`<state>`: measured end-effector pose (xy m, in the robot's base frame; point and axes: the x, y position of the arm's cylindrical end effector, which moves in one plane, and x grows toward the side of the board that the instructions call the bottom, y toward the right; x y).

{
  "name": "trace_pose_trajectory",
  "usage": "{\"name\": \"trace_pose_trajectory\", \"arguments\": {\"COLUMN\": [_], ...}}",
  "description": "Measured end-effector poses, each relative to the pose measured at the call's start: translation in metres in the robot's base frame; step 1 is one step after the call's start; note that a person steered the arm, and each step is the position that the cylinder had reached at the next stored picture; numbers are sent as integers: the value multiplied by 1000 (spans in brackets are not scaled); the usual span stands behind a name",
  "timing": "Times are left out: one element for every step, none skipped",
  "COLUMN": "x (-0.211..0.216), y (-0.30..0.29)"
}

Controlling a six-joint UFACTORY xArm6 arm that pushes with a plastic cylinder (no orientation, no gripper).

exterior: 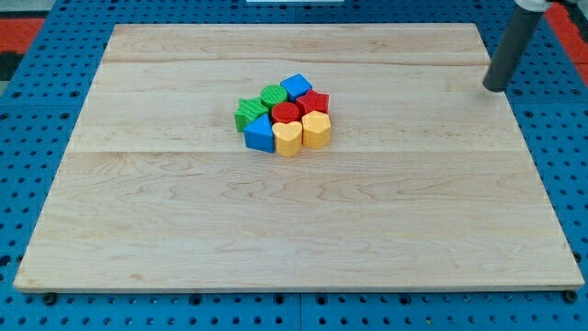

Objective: Keep arm horizontal right to red star

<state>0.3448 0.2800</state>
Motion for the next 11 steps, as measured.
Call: {"name": "trace_pose_trajectory", "arguments": {"x": [0, -7, 0, -24, -42, -54, -75, -76, -43, -7, 20], "y": [2, 3, 3, 14, 13, -8, -30, -73, -120, -137, -173]}}
